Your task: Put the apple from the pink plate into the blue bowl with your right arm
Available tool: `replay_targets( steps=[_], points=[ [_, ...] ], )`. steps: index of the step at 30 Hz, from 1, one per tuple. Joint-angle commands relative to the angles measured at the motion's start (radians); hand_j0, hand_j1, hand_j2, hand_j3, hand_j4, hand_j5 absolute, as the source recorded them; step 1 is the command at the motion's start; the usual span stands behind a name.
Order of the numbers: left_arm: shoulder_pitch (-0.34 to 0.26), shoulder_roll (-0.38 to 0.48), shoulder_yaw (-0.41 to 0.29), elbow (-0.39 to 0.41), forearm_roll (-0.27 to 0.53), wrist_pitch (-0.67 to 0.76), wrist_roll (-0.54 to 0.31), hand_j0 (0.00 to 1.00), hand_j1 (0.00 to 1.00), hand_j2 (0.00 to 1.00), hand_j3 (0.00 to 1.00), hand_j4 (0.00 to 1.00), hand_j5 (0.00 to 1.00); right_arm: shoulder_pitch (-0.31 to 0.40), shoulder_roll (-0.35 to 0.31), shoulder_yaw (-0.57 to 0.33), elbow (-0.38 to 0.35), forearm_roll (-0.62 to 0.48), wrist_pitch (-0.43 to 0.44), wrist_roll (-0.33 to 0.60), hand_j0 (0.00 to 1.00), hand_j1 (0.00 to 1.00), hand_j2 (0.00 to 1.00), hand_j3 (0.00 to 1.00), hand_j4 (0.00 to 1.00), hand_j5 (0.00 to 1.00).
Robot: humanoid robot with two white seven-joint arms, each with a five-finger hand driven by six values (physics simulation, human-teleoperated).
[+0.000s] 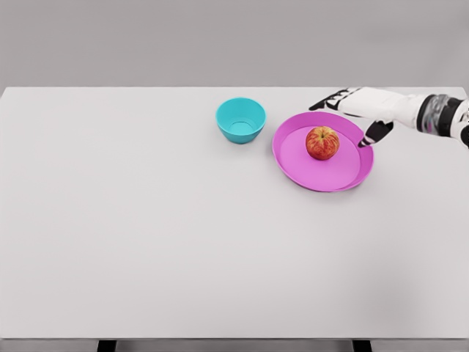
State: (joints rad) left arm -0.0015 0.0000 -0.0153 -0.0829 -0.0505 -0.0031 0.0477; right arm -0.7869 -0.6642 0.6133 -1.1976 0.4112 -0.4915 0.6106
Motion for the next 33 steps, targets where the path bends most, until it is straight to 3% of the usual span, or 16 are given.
replay_targets(
  steps=[1,14,23,33],
  points=[
    [0.000,0.000,0.000,0.000,0.000,0.000,0.000,1.00,1.00,1.00,1.00,1.00,1.00,0.000,0.009,0.017,0.004,-0.005,0.002,0.000,1.00,1.00,1.00,1.00,1.00,1.00],
    [0.000,0.000,0.000,0.000,0.000,0.000,0.000,1.00,1.00,1.00,1.00,1.00,1.00,-0.023,0.035,0.097,0.079,-0.005,0.005,0.000,1.00,1.00,1.00,1.00,1.00,1.00],
    [0.000,0.000,0.000,0.000,0.000,0.000,0.000,1.00,1.00,1.00,1.00,1.00,1.00,-0.081,0.081,0.155,0.150,-0.003,0.007,0.000,1.00,1.00,1.00,1.00,1.00,1.00],
    [0.000,0.000,0.000,0.000,0.000,0.000,0.000,1.00,1.00,1.00,1.00,1.00,1.00,-0.086,0.081,0.175,0.151,-0.003,0.007,0.000,1.00,1.00,1.00,1.00,1.00,1.00]
  ],
)
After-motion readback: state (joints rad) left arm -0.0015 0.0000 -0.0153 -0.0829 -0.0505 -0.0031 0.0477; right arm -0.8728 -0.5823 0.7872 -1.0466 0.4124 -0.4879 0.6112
